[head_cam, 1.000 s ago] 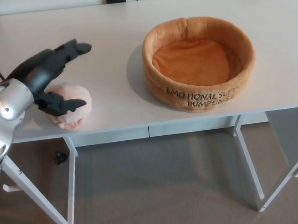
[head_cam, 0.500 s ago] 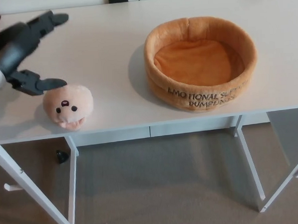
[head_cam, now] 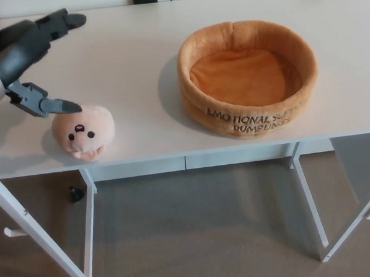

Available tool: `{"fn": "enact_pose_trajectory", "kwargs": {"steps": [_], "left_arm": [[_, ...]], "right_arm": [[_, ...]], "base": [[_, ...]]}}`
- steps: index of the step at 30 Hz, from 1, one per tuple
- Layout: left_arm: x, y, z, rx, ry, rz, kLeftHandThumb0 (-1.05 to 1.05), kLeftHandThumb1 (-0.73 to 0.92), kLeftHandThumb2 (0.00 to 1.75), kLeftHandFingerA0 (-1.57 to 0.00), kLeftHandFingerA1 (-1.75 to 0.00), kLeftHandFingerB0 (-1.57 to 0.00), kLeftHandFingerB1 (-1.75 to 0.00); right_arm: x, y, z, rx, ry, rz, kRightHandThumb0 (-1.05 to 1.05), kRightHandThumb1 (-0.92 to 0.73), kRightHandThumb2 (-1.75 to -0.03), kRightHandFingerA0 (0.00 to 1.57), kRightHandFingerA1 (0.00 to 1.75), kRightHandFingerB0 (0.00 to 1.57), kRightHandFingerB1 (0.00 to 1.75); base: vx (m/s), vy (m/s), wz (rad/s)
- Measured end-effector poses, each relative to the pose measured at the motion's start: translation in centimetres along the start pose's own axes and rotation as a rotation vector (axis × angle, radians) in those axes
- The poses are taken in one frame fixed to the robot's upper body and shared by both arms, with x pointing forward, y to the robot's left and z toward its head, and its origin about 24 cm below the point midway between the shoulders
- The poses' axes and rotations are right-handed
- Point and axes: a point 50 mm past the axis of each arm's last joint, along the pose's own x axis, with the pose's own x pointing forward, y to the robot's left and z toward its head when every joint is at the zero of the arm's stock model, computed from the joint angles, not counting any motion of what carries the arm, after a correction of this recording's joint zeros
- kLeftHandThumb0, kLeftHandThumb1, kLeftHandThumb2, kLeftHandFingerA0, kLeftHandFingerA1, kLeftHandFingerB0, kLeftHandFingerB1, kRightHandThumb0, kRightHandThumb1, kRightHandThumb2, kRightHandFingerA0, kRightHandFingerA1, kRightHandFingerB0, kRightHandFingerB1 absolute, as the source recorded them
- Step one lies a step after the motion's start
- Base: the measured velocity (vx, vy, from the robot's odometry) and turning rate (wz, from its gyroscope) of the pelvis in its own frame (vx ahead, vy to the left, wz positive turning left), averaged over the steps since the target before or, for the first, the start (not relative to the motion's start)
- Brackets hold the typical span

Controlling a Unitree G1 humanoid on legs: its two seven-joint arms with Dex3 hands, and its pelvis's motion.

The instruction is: The robot walks towards a table in front, picks a dumpling toy with left hand and puts it in an orange round plate

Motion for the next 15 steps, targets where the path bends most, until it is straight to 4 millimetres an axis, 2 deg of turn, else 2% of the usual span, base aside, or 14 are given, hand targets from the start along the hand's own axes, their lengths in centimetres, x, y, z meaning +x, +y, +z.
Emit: {"fn": "enact_pose_trajectory", "kwargs": {"steps": [1,6,11,12,13,15], "left_arm": [[0.1,-0.2,0.0,0.007,0.004,-0.012,-0.40,0.30,0.66,-0.05,-0.22,-0.01,-0.24],[0.2,-1.0,-0.3,0.022,0.029,-0.050,-0.41,0.30,0.65,-0.06,-0.24,-0.01,-0.22],[0.4,-2.0,-1.0,0.051,0.069,-0.095,-0.42,0.31,0.65,-0.05,-0.23,0.00,-0.23],[0.4,-2.1,-1.1,0.055,0.077,-0.102,-0.43,0.31,0.65,-0.06,-0.29,0.00,-0.24],[0.4,-2.2,-1.1,0.056,0.078,-0.103,-0.42,0.31,0.66,-0.04,-0.21,-0.01,-0.25],[0.5,-2.6,-1.4,0.068,0.101,-0.120,-0.42,0.31,0.66,-0.06,-0.21,-0.01,-0.24]], "right_arm": [[0.0,0.0,0.0,0.002,0.002,0.000,-0.30,-0.45,-0.54,0.47,0.45,0.36,0.36],[0.1,-0.2,-0.1,0.002,0.012,-0.001,-0.27,-0.44,-0.53,0.47,0.47,0.35,0.36],[0.1,-0.1,-0.3,0.007,0.019,0.010,-0.33,-0.45,-0.53,0.51,0.46,0.35,0.36],[0.1,-0.1,-0.3,0.006,0.019,0.011,-0.29,-0.45,-0.53,0.50,0.46,0.35,0.36],[0.1,-0.1,-0.2,0.005,0.019,0.011,-0.33,-0.44,-0.53,0.47,0.46,0.36,0.36],[0.1,-0.2,-0.1,0.000,0.014,0.012,-0.33,-0.44,-0.53,0.47,0.46,0.36,0.36]], "base": [[0.00,0.000,0.00],[0.00,0.000,0.00],[0.00,0.000,0.00],[0.00,0.000,0.00],[0.00,0.000,0.00],[0.00,0.000,0.00]]}}
